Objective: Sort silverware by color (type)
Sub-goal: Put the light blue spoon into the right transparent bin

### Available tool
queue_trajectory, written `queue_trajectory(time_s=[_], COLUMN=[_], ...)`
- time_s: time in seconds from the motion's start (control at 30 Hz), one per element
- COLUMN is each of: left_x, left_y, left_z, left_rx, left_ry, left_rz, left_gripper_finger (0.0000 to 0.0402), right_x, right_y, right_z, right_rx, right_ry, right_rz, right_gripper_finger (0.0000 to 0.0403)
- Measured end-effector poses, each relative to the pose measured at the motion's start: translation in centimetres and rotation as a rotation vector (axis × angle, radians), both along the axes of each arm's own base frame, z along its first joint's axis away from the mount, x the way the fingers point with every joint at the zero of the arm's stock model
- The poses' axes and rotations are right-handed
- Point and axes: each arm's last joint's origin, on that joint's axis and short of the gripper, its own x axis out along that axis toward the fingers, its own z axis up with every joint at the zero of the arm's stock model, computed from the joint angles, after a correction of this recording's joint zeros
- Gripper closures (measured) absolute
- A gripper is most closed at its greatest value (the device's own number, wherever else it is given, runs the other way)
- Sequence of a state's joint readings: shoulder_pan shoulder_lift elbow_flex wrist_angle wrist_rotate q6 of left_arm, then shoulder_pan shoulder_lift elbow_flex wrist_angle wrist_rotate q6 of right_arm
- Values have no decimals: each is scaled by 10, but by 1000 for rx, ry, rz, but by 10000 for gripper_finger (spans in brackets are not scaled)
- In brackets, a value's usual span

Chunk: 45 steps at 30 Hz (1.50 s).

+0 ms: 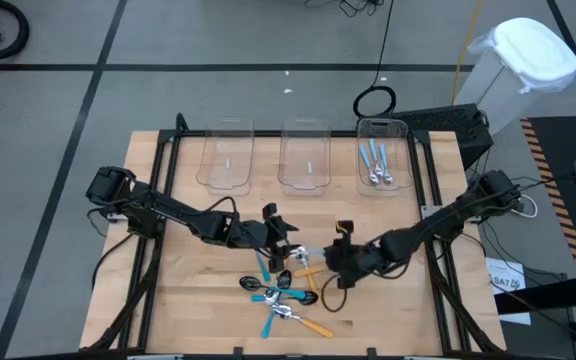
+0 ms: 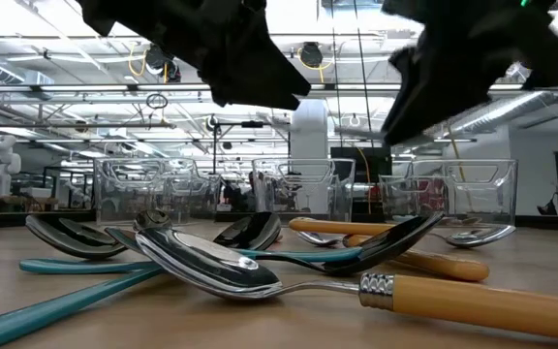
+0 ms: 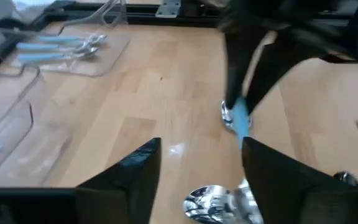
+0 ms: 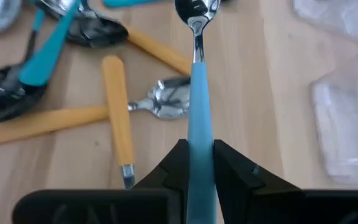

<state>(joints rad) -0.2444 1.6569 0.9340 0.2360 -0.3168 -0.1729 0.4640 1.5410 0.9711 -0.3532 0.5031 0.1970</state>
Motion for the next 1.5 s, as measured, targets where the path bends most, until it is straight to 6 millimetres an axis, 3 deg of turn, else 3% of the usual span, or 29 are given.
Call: queue_trajectory(time_s=[0.23,0.47,1.13,1.5], left_x=[1,2,-1,3], left_y=[-1,-5,-4,1], left_z=[2,4,-8,-11], left_rx=[-188,-335,-546,-585], left_ry=[-35,-43,119,115], left_rz=[38,-4,-34,-52], left_gripper_finger=[108,83,84,162], right_x=[-1,-3,-4,-4], right_y=[17,16,18,20], right_z=[15,14,13,14], right_rx=[-11,-12,-30,-38], right_ry=[-25,-9,4,-2], right_rz=[40,27,63,85], right_gripper_finger=[358,358,358,357])
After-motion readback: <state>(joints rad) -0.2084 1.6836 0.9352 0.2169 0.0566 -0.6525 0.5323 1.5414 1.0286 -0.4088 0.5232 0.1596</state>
